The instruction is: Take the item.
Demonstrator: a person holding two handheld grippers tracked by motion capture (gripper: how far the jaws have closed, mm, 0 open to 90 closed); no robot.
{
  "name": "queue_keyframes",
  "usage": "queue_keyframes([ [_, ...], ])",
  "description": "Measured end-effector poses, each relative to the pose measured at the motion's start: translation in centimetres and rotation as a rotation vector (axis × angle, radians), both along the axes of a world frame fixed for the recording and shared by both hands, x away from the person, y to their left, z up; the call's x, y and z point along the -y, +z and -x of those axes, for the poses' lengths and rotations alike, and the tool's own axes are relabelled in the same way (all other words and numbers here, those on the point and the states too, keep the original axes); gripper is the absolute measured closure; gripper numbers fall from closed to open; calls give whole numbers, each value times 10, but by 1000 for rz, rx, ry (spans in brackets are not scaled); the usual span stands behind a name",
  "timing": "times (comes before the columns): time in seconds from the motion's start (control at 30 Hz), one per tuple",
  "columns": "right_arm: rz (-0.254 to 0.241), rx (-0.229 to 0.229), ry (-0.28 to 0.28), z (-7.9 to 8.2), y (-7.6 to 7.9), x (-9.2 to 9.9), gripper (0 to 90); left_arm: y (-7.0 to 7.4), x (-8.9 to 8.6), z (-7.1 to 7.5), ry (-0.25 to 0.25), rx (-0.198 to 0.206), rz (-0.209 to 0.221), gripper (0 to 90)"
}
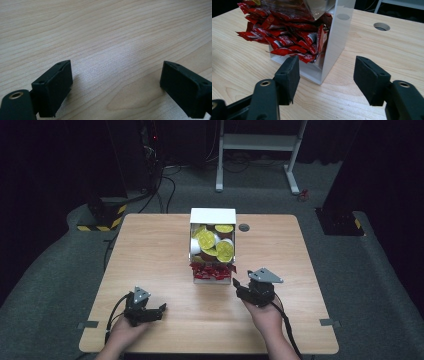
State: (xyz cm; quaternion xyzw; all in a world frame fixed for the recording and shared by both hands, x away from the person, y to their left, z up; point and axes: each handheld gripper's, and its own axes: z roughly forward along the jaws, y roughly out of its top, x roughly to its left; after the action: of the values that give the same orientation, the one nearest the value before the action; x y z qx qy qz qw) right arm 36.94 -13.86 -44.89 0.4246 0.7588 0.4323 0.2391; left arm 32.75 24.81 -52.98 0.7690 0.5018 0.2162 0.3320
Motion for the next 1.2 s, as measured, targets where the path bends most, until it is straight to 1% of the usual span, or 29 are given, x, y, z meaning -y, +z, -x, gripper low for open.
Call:
queue_keyframes([
  [0.17, 2, 0, 8, -3, 1, -4, 399, 0, 0, 0, 1, 0, 0, 112],
  [0.37, -12, 9, -1, -7, 5, -5, 423, 0, 0, 0, 0, 0, 0, 112],
  [0.57, -16, 9, 10, -11, 8, -8, 431, 0, 0, 0, -1, 2, -2, 110],
  [0.67, -9, 11, 16, -14, 9, -12, 444, 0, 0, 0, -2, 1, -4, 110],
  [0.7, -1, 16, 20, -15, 9, -13, 450, 0, 0, 0, -1, 0, -1, 110],
  [0.73, -3, 11, 16, -15, 9, -14, 461, 0, 0, 0, 0, 2, -1, 110],
  [0.8, -3, 22, 21, -17, 9, -14, 471, 0, 0, 0, 0, 2, -1, 110],
  [0.97, 6, 19, 19, -20, 9, -15, 489, 0, 0, 0, 0, 2, -1, 110],
  [1.03, 14, 15, 17, -23, 9, -16, 499, 0, 0, 0, 0, 2, -1, 110],
  [1.1, 9, 3, 12, -24, 9, -18, 505, 0, 0, 0, 0, 2, -1, 110],
  [1.2, 24, 7, 15, -27, 9, -19, 530, 0, 0, 0, -1, 2, -1, 109],
])
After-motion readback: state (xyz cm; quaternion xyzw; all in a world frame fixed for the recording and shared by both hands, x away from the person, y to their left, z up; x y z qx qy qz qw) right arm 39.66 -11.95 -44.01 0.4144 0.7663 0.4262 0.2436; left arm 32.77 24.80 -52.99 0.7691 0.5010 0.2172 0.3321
